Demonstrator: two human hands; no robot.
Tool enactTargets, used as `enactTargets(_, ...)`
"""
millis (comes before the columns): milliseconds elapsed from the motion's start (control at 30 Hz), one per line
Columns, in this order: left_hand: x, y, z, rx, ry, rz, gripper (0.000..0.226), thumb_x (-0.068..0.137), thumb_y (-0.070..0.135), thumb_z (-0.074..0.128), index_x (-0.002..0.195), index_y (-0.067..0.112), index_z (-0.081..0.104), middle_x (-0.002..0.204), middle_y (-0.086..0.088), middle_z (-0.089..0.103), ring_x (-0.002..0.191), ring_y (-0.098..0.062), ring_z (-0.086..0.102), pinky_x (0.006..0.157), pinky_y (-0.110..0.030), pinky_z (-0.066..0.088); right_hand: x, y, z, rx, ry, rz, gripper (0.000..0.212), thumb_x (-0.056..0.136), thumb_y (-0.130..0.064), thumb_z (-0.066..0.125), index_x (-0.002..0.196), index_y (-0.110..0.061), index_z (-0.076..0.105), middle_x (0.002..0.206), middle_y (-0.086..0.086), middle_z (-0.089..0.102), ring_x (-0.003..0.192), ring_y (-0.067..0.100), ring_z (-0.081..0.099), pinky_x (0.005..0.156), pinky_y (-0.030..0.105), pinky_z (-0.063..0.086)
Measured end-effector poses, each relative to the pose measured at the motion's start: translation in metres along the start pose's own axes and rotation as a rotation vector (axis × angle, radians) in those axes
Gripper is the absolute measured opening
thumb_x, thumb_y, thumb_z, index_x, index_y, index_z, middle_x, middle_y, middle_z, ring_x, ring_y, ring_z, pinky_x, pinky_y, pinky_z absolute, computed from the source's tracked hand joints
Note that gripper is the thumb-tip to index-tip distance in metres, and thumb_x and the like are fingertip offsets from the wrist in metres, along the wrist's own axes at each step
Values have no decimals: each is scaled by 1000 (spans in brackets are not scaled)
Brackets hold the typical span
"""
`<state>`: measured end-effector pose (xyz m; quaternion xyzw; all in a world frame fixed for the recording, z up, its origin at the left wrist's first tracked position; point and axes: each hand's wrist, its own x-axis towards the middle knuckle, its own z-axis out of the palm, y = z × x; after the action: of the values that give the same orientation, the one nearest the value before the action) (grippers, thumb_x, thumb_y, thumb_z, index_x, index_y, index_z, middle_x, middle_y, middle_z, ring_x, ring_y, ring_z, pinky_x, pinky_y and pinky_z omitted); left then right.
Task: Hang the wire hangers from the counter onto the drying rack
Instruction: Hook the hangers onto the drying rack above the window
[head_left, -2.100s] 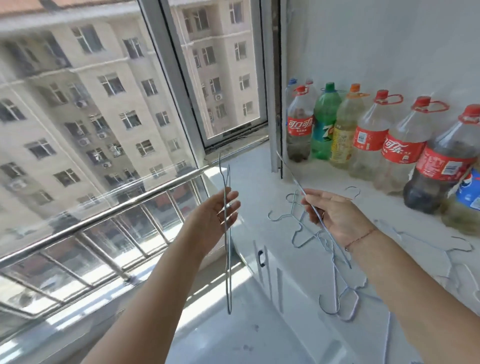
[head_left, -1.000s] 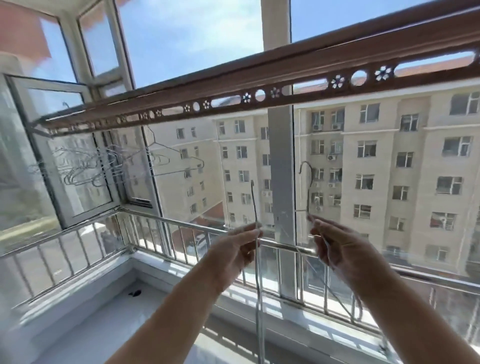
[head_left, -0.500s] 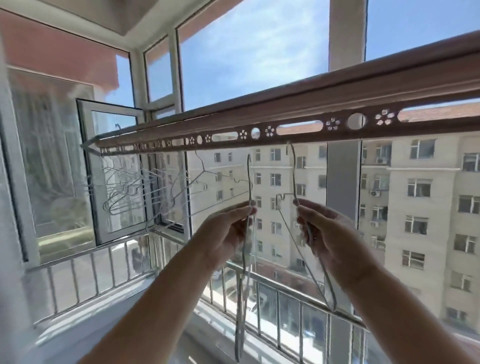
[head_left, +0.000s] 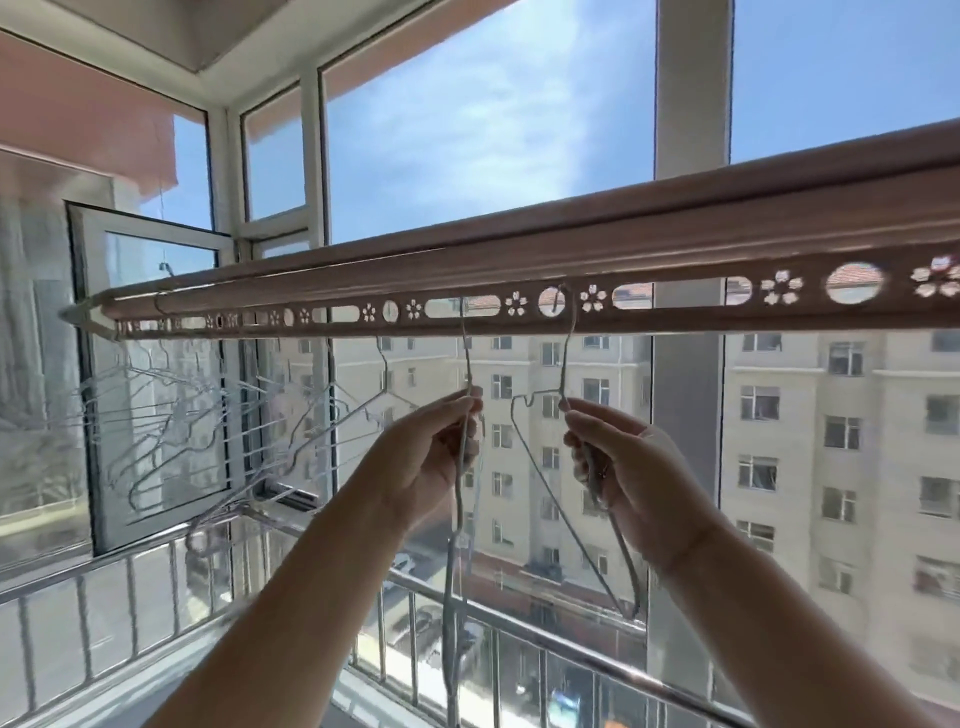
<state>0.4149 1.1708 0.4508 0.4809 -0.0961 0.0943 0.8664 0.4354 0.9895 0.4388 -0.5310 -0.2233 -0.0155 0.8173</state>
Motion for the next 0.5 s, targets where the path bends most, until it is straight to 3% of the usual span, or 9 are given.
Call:
enactTargets(100, 15, 3, -10, -16, -46, -24, 27, 72, 5, 61, 98, -1, 64, 70, -4, 60, 54, -9, 52, 48, -16, 45, 4, 8, 3, -36, 56, 4, 22, 83, -5, 61, 103, -6, 68, 64, 1, 61, 55, 6, 49, 57, 17, 38)
enactTargets(233, 30, -3, -26, 21, -48, -59, 15, 87, 2, 53, 97, 0, 64, 71, -4, 62, 59, -11, 50, 49, -18, 45, 4, 20, 7, -49, 136, 13, 20, 83, -5, 60, 101, -6, 68, 63, 0, 61, 53, 5, 51, 52, 15, 40)
enactTargets(500, 32, -10, -53, 29, -116, -77, 15, 87, 10, 55, 94, -1, 63, 70, -3, 62, 57, -9, 55, 57, -19, 46, -1, 31, 10, -84, 197, -15, 20, 85, -16, 60, 99, -5, 67, 70, 4, 59, 55, 8, 49, 52, 18, 39)
